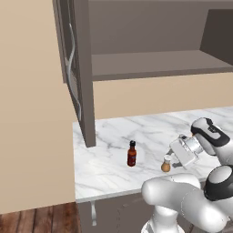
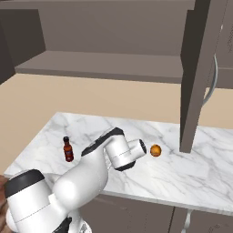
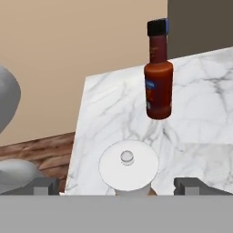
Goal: There are various items on the counter. Only move the condiments/shakers into the cabinet.
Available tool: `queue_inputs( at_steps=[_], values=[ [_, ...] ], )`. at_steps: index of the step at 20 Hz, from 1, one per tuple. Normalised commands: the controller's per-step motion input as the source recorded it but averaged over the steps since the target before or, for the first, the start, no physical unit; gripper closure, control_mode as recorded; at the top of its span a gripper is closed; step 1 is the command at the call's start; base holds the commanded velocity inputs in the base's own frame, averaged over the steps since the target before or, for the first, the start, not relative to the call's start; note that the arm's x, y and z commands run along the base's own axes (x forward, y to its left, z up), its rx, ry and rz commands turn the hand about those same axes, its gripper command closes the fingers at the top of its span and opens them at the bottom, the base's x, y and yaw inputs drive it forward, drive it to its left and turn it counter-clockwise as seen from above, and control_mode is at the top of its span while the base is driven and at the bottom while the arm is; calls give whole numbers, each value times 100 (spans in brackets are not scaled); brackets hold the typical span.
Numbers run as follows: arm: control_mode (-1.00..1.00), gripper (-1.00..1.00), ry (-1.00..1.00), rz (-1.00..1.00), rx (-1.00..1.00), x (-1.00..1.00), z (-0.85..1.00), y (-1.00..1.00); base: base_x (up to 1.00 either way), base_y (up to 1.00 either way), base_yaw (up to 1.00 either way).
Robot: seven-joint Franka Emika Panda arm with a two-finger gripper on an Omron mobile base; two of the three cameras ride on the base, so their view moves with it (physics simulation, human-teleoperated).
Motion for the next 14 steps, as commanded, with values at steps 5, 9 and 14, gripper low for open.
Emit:
queue_inputs(
  at_steps=[5,9,14],
  values=[
    [-100,-100,0,0,0,0,0,22,0,0,0],
    [-100,100,1,0,0,0,0,12,0,0,0],
    [-100,100,0,0,0,0,5,0,0,0,0]
  ],
)
